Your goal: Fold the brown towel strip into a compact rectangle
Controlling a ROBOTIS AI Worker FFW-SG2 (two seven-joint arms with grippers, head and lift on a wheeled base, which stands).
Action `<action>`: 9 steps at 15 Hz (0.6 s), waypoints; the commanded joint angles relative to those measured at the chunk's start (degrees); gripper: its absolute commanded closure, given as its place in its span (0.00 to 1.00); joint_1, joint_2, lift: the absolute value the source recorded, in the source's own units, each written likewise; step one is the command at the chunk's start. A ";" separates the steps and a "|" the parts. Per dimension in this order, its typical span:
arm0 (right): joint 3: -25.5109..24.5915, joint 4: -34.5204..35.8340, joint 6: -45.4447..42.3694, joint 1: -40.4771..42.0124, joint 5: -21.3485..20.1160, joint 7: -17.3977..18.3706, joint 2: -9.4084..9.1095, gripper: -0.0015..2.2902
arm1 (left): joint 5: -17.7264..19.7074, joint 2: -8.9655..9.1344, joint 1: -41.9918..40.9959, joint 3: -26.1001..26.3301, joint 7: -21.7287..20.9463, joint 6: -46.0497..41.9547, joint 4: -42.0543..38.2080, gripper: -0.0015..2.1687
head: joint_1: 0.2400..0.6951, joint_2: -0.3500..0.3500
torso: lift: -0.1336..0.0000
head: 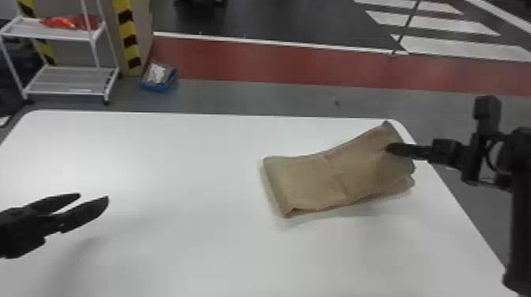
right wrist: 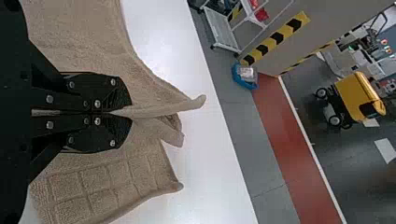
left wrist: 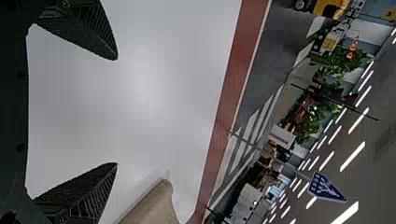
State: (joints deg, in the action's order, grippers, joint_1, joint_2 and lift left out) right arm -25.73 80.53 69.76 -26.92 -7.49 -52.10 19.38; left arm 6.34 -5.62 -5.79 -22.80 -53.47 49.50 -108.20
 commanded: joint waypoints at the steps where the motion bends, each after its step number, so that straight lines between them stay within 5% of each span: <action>1: 0.69 -2.22 -5.63 1.34 -2.61 0.95 -0.13 0.65 | -0.02 -0.09 0.07 -0.14 -0.06 -0.50 0.62 0.03 | 1.00 0.24 | 0.10; 9: 2.00 -2.92 -2.82 -2.70 -1.91 0.95 -0.48 0.65 | -0.02 -0.09 -0.19 -0.22 -0.23 -0.50 0.71 0.03 | 1.00 0.25 | 0.10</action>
State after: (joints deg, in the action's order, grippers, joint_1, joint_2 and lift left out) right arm -23.35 76.07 64.52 -28.67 -10.05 -51.00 18.63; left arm 6.33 -5.64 -5.89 -22.86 -53.70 49.00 -107.51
